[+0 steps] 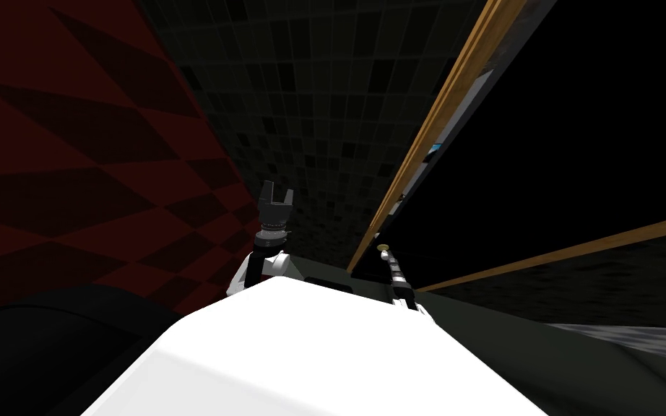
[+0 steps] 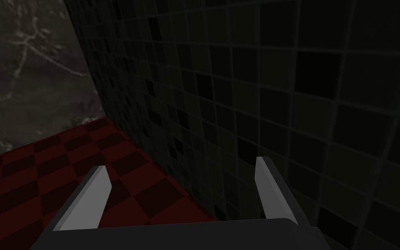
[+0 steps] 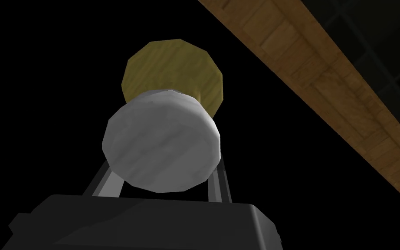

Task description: Pull the door open

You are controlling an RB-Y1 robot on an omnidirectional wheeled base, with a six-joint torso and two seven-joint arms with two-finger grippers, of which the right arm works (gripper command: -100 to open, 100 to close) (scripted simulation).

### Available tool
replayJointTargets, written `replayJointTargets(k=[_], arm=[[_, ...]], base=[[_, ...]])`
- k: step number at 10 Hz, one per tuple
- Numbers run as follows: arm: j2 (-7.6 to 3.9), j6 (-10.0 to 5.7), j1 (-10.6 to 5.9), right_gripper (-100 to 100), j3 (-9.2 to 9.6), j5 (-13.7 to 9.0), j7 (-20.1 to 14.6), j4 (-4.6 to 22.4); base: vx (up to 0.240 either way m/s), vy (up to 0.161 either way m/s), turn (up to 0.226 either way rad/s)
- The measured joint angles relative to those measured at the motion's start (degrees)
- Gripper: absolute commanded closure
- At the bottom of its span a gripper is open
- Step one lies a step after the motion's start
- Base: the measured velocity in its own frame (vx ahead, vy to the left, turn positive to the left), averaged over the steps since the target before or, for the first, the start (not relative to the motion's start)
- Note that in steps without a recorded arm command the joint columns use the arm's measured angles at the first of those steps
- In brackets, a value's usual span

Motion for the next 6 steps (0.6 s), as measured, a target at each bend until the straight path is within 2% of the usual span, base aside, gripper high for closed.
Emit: replayJointTargets(k=[2, 4, 5, 6], arm=[[-0.06, -0.77, -1.05, 100, 0.28, -0.51, -2.53, 1.88], [-0.13, -0.16, -0.3, 100, 0.52, -1.07, -4.72, 0.52], [0.02, -0.36, -0.95, 100, 0.6, -1.26, -5.64, 1.45], [-0.31, -0.62, -1.29, 100, 0.9, -1.57, -7.24, 2.12]], base=[[-0.022, -0.015, 0.021], [-0.025, -0.015, 0.023], [-0.024, -0.015, 0.04], [-0.033, -0.028, 0.055]])
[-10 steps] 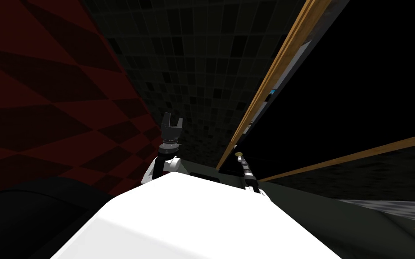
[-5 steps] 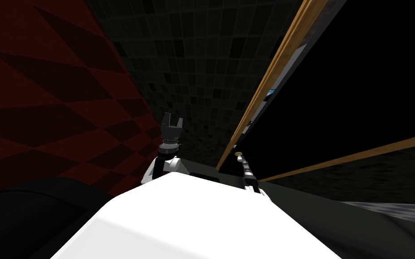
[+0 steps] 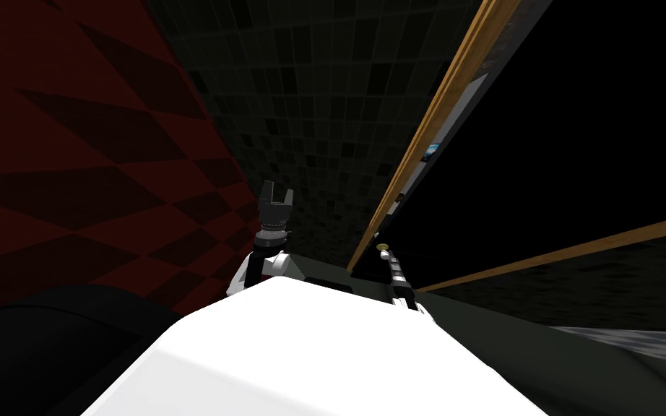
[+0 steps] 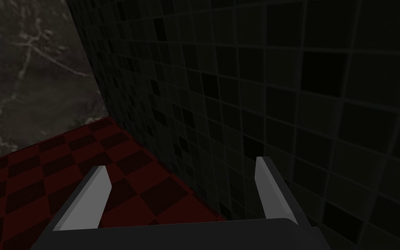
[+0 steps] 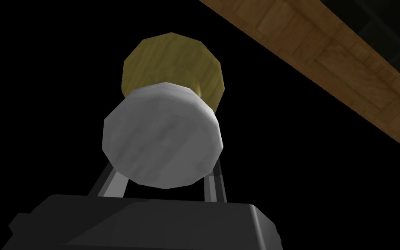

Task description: Pull the door open

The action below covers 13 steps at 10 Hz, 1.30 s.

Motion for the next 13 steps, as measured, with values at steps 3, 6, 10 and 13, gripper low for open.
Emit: replayJointTargets(k=[3, 6, 10, 13], arm=[[0.26, -0.43, -0.6, 100, 0.41, -1.12, -3.98, 1.06], [-0.05, -0.01, -0.44, 100, 0.88, -1.83, -7.86, 0.64], [-0.18, 0.49, -0.13, 100, 1.61, -3.29, -13.92, 0.09], [-0.51, 1.36, 0.0, 100, 2.12, -4.01, -17.88, -0.42]], base=[[-0.024, -0.013, 0.025], [-0.024, -0.014, 0.033], [-0.03, -0.013, 0.023], [-0.017, -0.012, 0.023]])
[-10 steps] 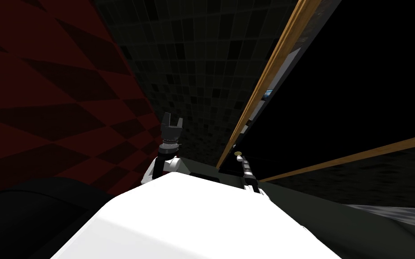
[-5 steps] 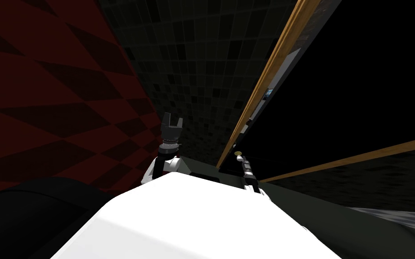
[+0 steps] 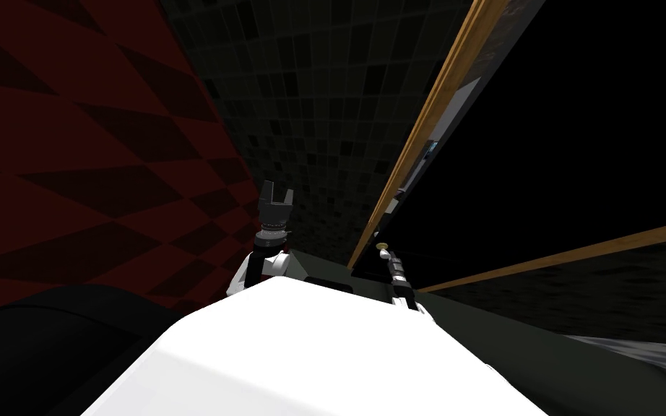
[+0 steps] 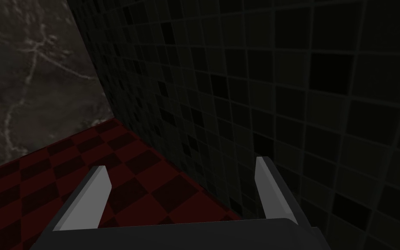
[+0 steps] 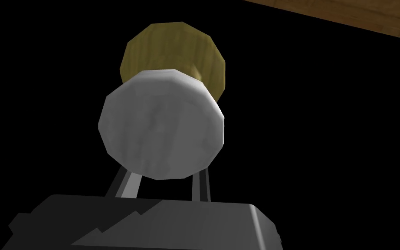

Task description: Pull the door open

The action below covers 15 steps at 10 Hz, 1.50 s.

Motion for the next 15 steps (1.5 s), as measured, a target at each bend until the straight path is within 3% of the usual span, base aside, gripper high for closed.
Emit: replayJointTargets(k=[1, 2, 4, 6, 7, 8, 9, 11, 14, 15], arm=[[0.18, 0.18, 0.01, 100, -0.04, -0.08, -0.22, -0.18], [0.4, 1.03, 0.91, 100, -0.18, -0.15, 0.16, -2.03], [0.45, -0.66, -1.01, 100, 0.12, -0.37, -1.09, 1.75], [0.23, -0.15, -0.23, 100, 0.43, -0.91, -3.51, 0.44], [0.2, 0.04, -0.64, 100, 0.69, -1.41, -5.2, 0.77], [0.2, -2.1, -2.66, 100, 1.0, -1.54, -6.96, 5.05], [-0.01, -1.83, -2.14, 100, 1.1, -1.62, -7.8, 4.62], [0.25, 1.44, 0.91, 100, 0.77, -1.81, -7.06, -1.38], [0.18, 0.35, -0.59, 100, 0.92, -1.72, -7.46, 0.78], [0.35, 1.15, 0.32, 100, 0.93, -2.09, -8.12, -1.06]], base=[[0.0, 0.0, 0.0], [0.0, 0.0, 0.0], [-0.014, -0.012, 0.036], [-0.031, -0.016, 0.044], [-0.043, -0.017, 0.051], [-0.019, -0.002, 0.001], [0.003, 0.0, -0.035], [0.001, 0.005, -0.006], [-0.005, -0.006, 0.01], [-0.03, -0.025, 0.058]])
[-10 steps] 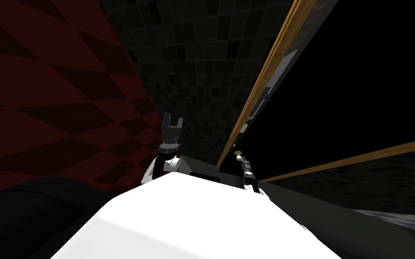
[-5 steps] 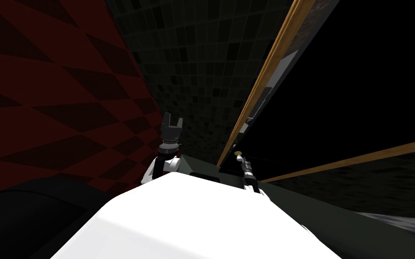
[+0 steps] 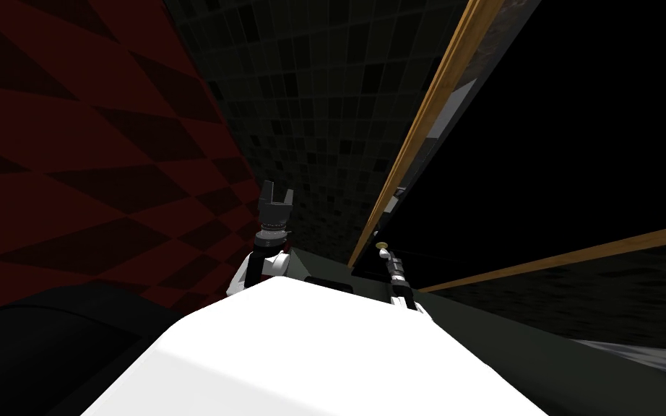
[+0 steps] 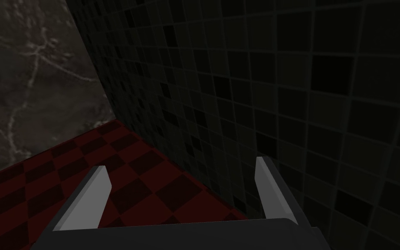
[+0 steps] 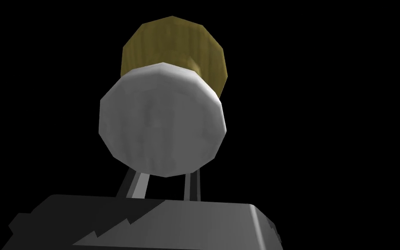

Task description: Pull the door open

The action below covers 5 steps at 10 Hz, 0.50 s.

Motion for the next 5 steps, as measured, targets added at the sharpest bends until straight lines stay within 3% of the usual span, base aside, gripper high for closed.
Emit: replayJointTargets(k=[1, 2, 4, 5], arm=[[0.05, -0.85, -1.4, 100, 0.38, -0.39, -1.62, 2.46], [-0.18, -0.27, -0.06, 100, 0.49, -0.66, -2.99, 0.4], [-0.12, -0.94, -1.45, 100, 0.96, -1.14, -5.9, 2.67], [-0.03, 0.81, 0.13, 100, 0.93, -1.62, -6.98, -0.7]], base=[[-0.021, -0.022, 0.059], [-0.032, -0.017, 0.033], [-0.029, -0.015, 0.019], [-0.019, 0.001, 0.02]])
